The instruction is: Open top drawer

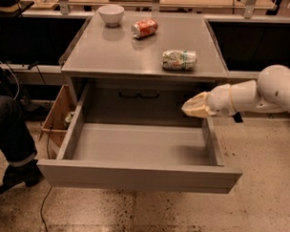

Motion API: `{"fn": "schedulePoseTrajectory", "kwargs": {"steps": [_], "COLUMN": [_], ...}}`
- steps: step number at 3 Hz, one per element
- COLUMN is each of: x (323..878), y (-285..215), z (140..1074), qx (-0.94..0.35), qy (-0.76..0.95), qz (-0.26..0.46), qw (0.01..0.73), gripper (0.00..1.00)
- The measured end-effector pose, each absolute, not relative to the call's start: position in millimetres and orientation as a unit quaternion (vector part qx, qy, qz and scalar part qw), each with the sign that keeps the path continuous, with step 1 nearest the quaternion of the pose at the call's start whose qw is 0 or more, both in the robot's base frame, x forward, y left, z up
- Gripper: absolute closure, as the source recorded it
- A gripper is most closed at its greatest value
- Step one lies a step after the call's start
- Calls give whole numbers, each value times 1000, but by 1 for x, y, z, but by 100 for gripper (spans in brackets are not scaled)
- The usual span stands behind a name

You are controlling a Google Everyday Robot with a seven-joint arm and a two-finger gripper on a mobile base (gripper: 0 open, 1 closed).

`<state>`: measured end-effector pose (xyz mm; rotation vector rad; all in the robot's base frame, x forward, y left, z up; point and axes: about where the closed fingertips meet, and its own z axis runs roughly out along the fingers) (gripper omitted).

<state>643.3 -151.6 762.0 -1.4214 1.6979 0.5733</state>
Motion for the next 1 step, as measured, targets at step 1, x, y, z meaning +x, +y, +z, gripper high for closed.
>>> {"fn": "schedulePoseTrajectory", "kwargs": {"steps": [1], "x": [656], "y": [-188], "z": [803], "qx": [-576], "qy": [683], "qz": [178], "qw": [413], "gripper": [100]}}
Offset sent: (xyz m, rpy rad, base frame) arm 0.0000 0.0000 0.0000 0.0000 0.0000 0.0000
